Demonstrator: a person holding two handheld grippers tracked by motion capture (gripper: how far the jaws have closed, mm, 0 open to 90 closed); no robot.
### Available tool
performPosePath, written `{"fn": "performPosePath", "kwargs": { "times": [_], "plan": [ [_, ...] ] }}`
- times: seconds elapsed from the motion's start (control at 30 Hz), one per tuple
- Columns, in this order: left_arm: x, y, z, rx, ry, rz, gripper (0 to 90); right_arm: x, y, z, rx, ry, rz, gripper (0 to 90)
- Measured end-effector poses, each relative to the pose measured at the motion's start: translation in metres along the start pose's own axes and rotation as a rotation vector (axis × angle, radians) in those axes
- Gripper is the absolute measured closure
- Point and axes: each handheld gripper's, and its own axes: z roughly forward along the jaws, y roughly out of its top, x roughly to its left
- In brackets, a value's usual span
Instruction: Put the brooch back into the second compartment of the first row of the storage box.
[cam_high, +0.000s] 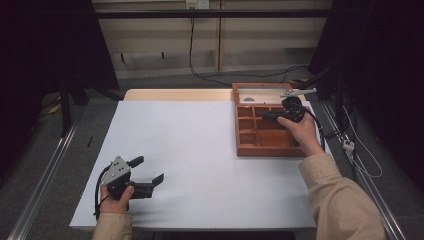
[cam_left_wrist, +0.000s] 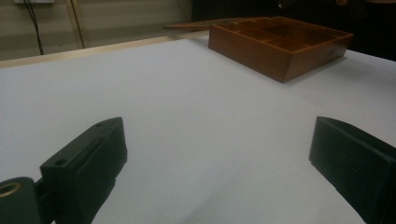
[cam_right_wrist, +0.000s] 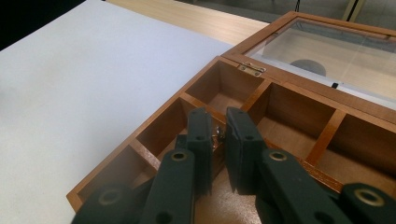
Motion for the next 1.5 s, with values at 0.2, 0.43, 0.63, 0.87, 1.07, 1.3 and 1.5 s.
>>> {"fn": "performPosePath", "kwargs": {
  "times": [0.2, 0.43, 0.63, 0.87, 1.07, 1.3, 1.5],
  "plan": [
    [0.000, 0.000, 0.000, 0.001, 0.000, 0.001, 3.9, -0.001, 0.002, 0.001, -0.001, -0.004, 0.002, 80.9],
    [0.000, 0.000, 0.000, 0.001, 0.000, 0.001, 3.9, -0.005, 0.002, 0.003, -0.002, -0.008, 0.009, 80.9],
    [0.000, 0.000, 0.000, 0.002, 0.000, 0.003, 3.9, -0.009, 0.002, 0.005, -0.002, -0.012, 0.015, 80.9],
    [0.000, 0.000, 0.001, 0.003, -0.002, 0.002, 3.9, -0.012, 0.001, 0.007, 0.000, -0.014, 0.018, 80.9],
    [0.000, 0.000, 0.002, 0.007, -0.002, 0.005, 3.9, -0.014, 0.004, 0.007, 0.002, -0.019, 0.017, 80.9],
    [-0.001, 0.000, 0.002, 0.007, -0.002, 0.001, 3.9, -0.013, 0.010, 0.008, 0.003, -0.021, 0.013, 80.9],
    [-0.001, 0.000, 0.002, 0.006, -0.003, 0.000, 3.9, -0.015, 0.011, 0.010, -0.002, -0.030, 0.024, 80.9]
  ]
}}
